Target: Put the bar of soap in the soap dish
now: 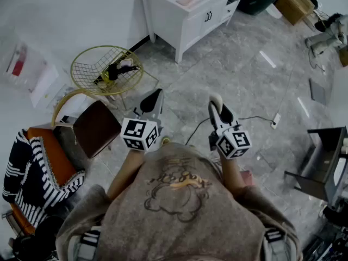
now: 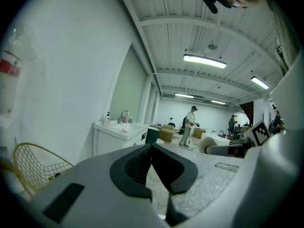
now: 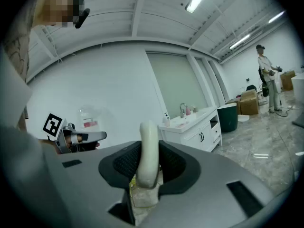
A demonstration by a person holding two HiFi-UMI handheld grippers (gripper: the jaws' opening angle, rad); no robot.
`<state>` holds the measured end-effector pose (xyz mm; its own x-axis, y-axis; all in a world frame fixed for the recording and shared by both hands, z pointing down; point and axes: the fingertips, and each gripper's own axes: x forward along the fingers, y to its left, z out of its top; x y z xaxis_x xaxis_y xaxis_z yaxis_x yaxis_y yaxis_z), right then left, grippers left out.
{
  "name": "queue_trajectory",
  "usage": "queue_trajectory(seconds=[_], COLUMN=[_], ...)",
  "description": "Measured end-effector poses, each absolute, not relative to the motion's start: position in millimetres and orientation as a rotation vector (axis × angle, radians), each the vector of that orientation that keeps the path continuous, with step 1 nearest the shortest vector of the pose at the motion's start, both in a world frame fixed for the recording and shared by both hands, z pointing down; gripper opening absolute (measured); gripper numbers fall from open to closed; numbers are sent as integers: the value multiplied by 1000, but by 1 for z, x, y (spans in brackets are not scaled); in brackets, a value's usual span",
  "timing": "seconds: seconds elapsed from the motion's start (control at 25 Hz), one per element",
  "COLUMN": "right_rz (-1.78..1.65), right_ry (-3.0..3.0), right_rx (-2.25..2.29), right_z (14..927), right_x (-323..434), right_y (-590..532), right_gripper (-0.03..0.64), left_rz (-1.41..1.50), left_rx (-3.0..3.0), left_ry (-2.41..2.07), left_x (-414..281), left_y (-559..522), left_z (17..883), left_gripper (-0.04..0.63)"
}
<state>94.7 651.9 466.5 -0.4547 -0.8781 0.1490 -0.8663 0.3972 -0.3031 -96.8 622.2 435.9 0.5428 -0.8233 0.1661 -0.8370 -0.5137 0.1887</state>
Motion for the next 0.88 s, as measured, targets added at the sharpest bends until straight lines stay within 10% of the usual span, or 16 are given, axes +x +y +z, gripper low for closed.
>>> queue_trajectory(seconds=[0.88], right_rz=[-500], right_ry=[2574], right_rx=[-1618], right_z=[470], right_x=[39], right_y=[625], right_gripper=[110], left_rz=[65], left_rx=[2626], left_ry=[-1259], left_x=[-140], left_y=[584], left_z=[440], left_gripper=[5])
